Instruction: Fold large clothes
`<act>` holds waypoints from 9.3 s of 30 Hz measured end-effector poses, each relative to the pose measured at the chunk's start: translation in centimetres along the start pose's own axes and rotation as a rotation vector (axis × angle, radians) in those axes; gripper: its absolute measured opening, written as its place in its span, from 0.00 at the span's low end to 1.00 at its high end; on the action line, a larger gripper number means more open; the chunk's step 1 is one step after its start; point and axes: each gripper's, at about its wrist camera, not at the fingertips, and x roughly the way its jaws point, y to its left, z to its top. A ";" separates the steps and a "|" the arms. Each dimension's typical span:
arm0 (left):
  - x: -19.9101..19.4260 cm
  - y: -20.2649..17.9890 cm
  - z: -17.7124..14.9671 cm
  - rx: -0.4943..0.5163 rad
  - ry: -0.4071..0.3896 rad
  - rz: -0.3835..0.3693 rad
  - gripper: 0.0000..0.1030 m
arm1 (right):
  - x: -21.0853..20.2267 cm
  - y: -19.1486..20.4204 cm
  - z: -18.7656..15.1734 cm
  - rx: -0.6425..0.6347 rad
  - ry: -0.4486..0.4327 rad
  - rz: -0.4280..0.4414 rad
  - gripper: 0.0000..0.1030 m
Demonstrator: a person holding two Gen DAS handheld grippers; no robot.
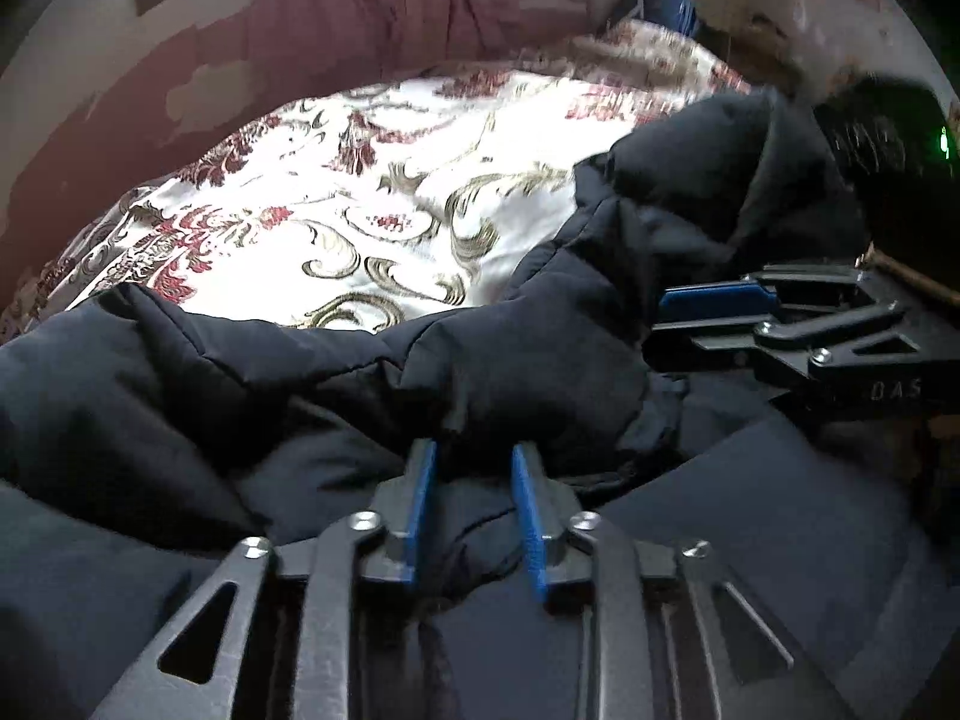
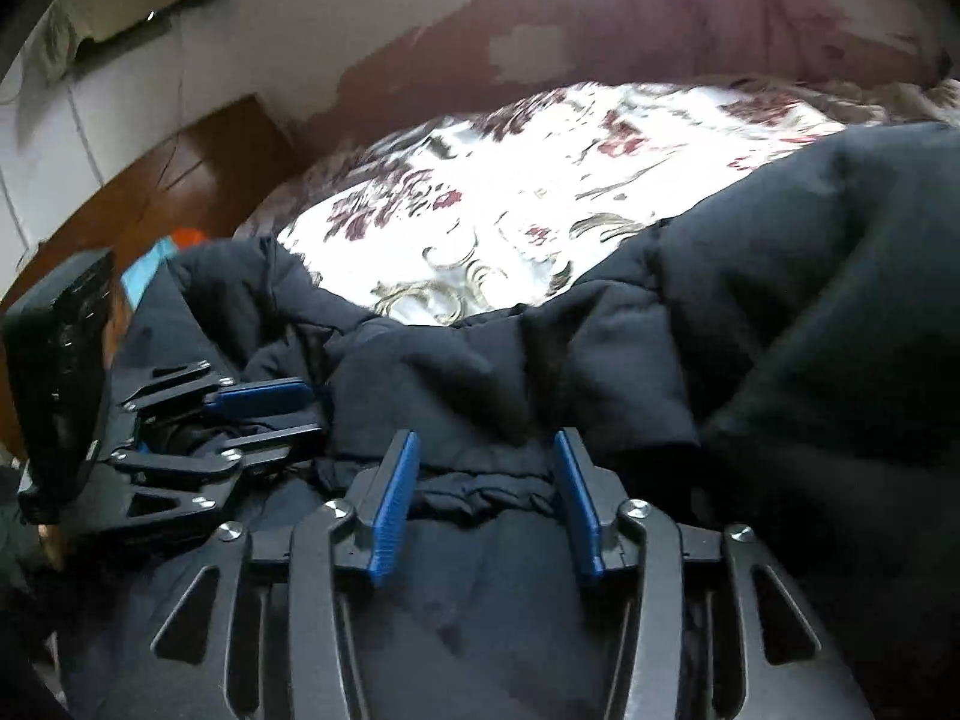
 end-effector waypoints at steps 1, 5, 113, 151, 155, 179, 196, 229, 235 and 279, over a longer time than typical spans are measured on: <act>-0.7 0.0 -0.2 -0.012 -0.019 0.000 0.33 | -0.9 -0.1 -0.3 0.018 -0.024 -0.017 0.42; -4.1 0.5 -1.5 -0.097 -0.108 -0.021 0.64 | -4.3 -0.1 -1.8 0.071 -0.119 -0.107 0.48; -33.2 -20.6 -36.2 -0.196 0.139 0.249 1.00 | -35.0 18.4 -38.8 -0.570 -0.009 -0.749 0.98; -27.9 -22.0 -37.0 -0.103 0.242 0.307 1.00 | -34.0 20.0 -31.1 -0.480 -0.133 -0.538 0.96; -27.8 -21.5 -36.4 -0.092 0.218 0.419 1.00 | -34.6 19.8 -28.8 -0.475 -0.154 -0.515 0.96; -34.3 -12.7 -27.5 -0.213 -0.061 0.578 0.48 | -34.6 19.6 -19.3 -0.494 -0.249 -0.539 0.96; -35.2 -14.3 -25.1 -0.002 -0.097 0.592 0.47 | -34.9 19.8 -21.9 -0.704 -0.150 -0.575 0.96; -34.5 -19.5 -30.9 0.046 -0.102 0.499 0.08 | -38.5 19.5 -31.9 -0.469 -0.177 -0.447 0.07; -38.9 -20.6 -30.8 0.011 -0.204 0.531 0.07 | -42.9 21.5 -32.4 -0.501 -0.238 -0.444 0.06; -25.8 -5.0 -12.1 -0.248 -0.245 0.386 0.07 | -22.7 15.1 -11.2 -0.479 -0.407 -0.579 0.06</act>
